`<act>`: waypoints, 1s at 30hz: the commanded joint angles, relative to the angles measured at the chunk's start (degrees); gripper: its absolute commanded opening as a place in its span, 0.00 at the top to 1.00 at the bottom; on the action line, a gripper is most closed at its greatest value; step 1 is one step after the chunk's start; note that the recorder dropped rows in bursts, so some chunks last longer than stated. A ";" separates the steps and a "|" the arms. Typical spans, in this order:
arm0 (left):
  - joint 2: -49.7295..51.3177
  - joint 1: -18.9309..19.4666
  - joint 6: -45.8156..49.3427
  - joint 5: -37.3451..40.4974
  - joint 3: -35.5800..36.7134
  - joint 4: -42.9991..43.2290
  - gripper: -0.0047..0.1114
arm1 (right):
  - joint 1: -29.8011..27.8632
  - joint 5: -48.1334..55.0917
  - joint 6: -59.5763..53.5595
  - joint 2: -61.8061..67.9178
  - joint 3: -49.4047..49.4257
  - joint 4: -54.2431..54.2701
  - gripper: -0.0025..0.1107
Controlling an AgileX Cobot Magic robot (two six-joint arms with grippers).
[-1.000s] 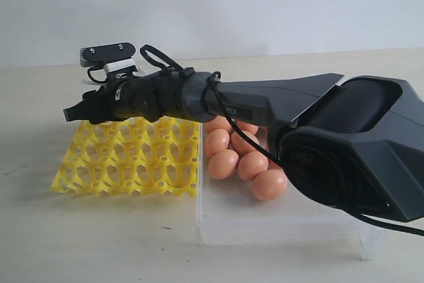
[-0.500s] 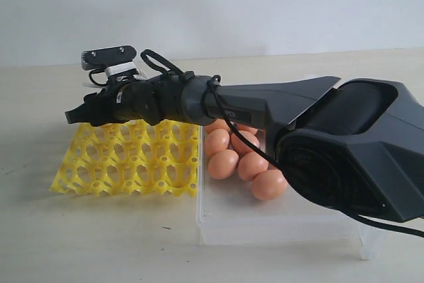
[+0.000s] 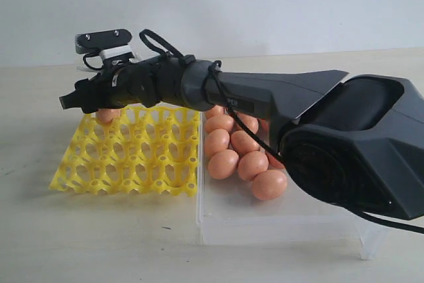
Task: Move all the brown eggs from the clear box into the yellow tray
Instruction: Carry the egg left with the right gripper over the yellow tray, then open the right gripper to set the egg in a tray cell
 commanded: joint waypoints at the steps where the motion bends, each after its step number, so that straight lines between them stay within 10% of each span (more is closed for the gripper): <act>1: -0.32 -0.25 -0.01 -0.56 -0.23 -0.32 0.96 | -0.29 6.21 -0.56 -5.45 -1.15 -0.03 0.43; 5: -0.32 -0.25 -0.01 -0.56 -0.23 -0.32 0.96 | 0.04 19.89 -6.47 -10.13 -1.15 2.90 0.55; 11: -0.32 -0.25 -0.01 -0.56 -0.23 -0.32 0.96 | 2.48 46.20 -18.93 -17.41 -1.04 2.72 0.98; 21: -0.32 -0.25 -0.01 -0.56 -0.23 -0.32 0.96 | 6.52 56.27 -19.61 -37.81 9.18 1.09 0.98; 30: -0.32 -0.25 -0.01 -0.56 -0.23 -0.32 0.96 | 2.86 46.10 -10.22 -56.23 37.85 -10.45 0.89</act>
